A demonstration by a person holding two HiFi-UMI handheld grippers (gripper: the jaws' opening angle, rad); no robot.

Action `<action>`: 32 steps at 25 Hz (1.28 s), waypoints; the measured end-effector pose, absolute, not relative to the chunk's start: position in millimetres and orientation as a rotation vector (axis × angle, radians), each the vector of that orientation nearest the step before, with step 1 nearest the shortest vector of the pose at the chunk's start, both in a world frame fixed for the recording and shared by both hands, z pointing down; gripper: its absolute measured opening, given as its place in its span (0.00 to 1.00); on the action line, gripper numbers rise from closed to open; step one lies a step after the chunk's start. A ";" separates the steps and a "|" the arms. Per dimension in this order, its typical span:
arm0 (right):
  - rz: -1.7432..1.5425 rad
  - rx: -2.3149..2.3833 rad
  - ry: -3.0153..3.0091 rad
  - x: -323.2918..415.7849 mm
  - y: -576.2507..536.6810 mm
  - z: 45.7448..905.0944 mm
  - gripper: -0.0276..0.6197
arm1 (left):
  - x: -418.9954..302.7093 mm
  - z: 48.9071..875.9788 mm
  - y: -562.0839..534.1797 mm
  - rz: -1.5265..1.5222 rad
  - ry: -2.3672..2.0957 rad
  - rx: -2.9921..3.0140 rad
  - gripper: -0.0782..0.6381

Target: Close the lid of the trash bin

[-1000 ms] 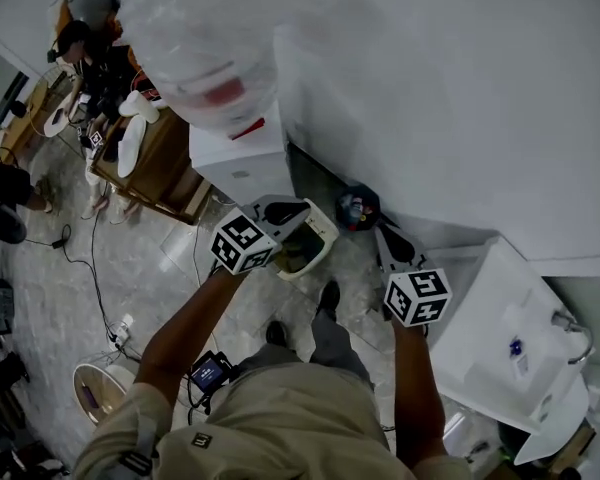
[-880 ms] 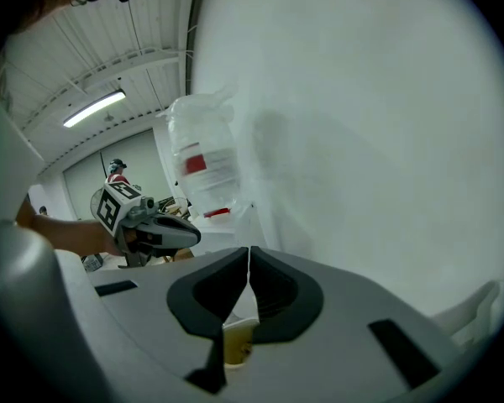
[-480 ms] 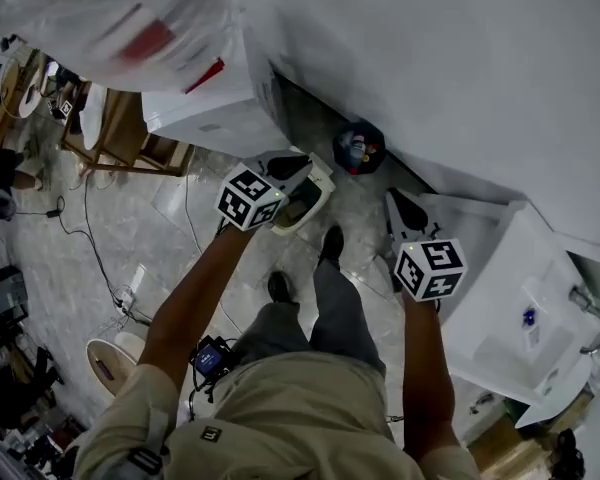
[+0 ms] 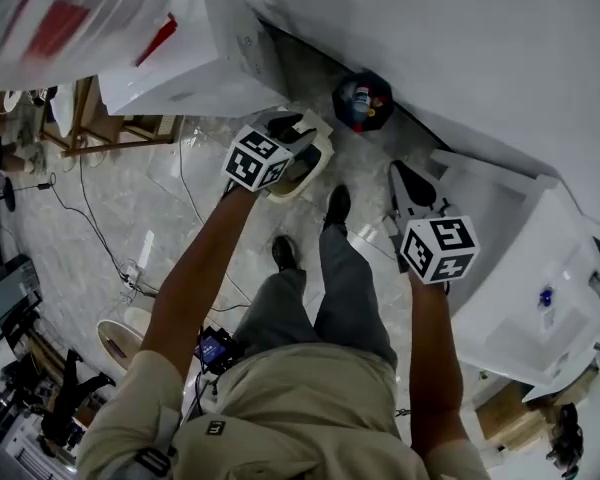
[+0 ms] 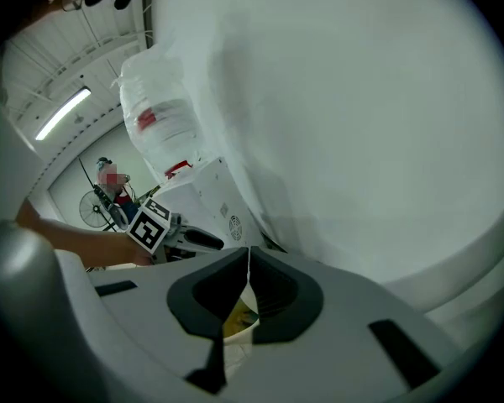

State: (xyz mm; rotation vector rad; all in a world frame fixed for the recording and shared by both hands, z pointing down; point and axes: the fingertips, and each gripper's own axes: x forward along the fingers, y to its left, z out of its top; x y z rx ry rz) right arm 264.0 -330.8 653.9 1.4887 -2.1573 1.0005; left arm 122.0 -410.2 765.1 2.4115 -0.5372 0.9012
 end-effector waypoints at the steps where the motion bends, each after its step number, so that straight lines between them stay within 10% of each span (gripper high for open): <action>1: 1.012 1.483 -2.151 264.2 -328.6 661.6 0.08 | 122.6 775.4 -410.1 0.923 -0.536 2.403 0.33; 14: 1.082 1.431 -2.112 259.2 -315.8 709.8 0.08 | 105.0 836.5 -420.5 1.043 -0.661 2.288 0.14; 32: 1.089 1.326 -2.122 203.7 -316.7 725.1 0.08 | 21.7 856.9 -362.1 1.028 -0.709 2.194 0.13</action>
